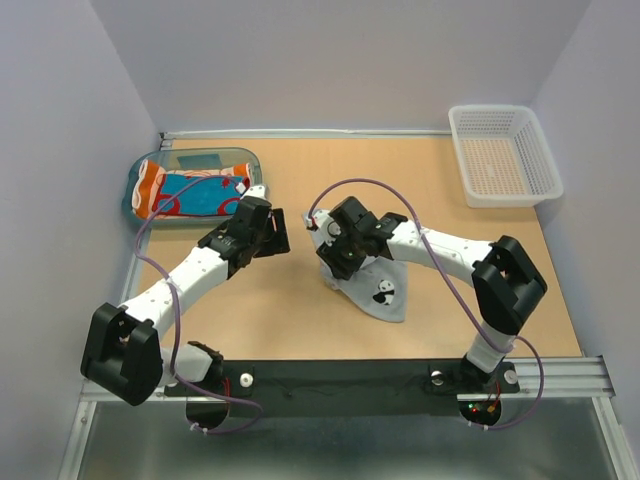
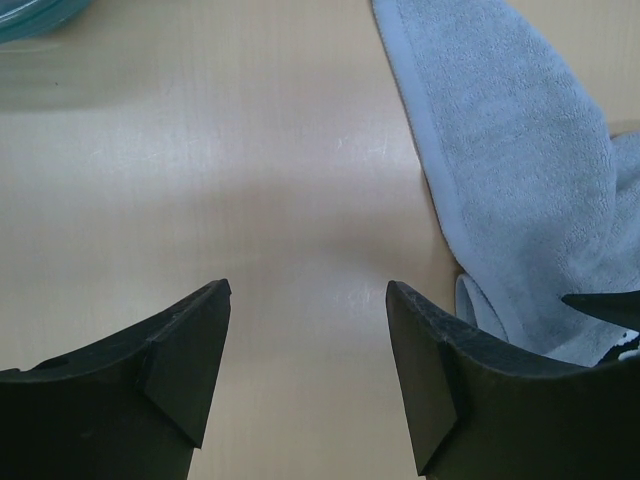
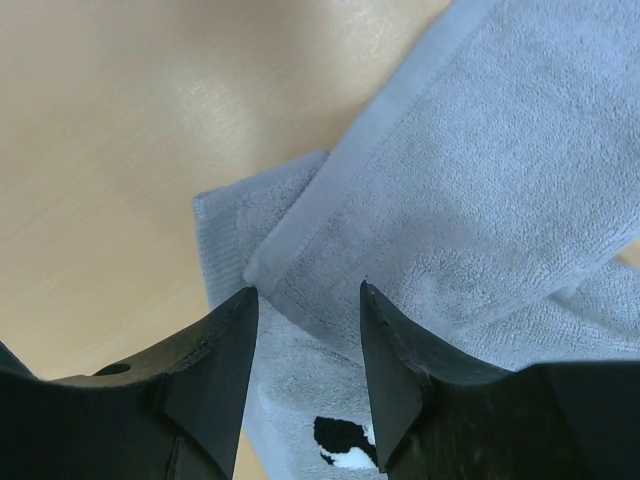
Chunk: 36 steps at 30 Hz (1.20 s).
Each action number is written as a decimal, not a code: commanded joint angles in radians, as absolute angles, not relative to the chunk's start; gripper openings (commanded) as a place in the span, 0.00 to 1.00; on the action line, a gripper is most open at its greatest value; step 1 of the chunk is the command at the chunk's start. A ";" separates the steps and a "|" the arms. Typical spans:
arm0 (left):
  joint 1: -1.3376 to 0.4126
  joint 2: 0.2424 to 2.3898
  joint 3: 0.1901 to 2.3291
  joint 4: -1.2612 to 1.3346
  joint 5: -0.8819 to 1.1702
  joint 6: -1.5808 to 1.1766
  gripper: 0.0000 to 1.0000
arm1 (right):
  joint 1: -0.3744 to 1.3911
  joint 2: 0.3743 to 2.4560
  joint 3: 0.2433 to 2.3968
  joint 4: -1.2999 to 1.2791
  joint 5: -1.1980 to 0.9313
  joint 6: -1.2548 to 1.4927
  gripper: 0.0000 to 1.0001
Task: Fold and stack the towels
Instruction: Flatten out the crumpled towel
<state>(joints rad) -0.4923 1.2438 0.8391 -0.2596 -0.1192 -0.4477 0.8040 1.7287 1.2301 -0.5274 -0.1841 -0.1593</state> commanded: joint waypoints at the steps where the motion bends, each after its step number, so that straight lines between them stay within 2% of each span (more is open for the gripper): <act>1: -0.482 1.212 0.825 -0.236 -0.110 -0.449 0.75 | 0.827 1.738 1.293 -0.515 -0.206 -0.192 0.51; 12: -0.471 1.204 0.799 -0.226 -0.101 -0.449 0.75 | 0.853 1.741 1.275 -0.515 -0.141 -0.213 0.53; 25: -0.468 1.189 0.776 -0.222 -0.098 -0.453 0.75 | 0.854 1.807 1.310 -0.511 -0.109 -0.242 0.46; 27: -0.468 1.192 0.776 -0.222 -0.100 -0.453 0.75 | 0.854 1.806 1.315 -0.505 -0.110 -0.242 0.38; 28: -0.466 1.193 0.776 -0.221 -0.095 -0.453 0.75 | 0.854 1.804 1.318 -0.502 -0.109 -0.241 0.30; 30: -0.465 1.201 0.778 -0.216 -0.089 -0.457 0.75 | 0.854 1.796 1.324 -0.500 -0.103 -0.242 0.29; 36: -0.459 1.242 0.813 -0.190 -0.051 -0.512 0.75 | 0.853 1.709 1.335 -0.500 -0.035 -0.255 0.01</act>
<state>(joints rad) -0.4690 1.2240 0.7811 -0.2298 -0.0803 -0.4683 0.8459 1.7981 1.2900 -0.5236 -0.0895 -0.2359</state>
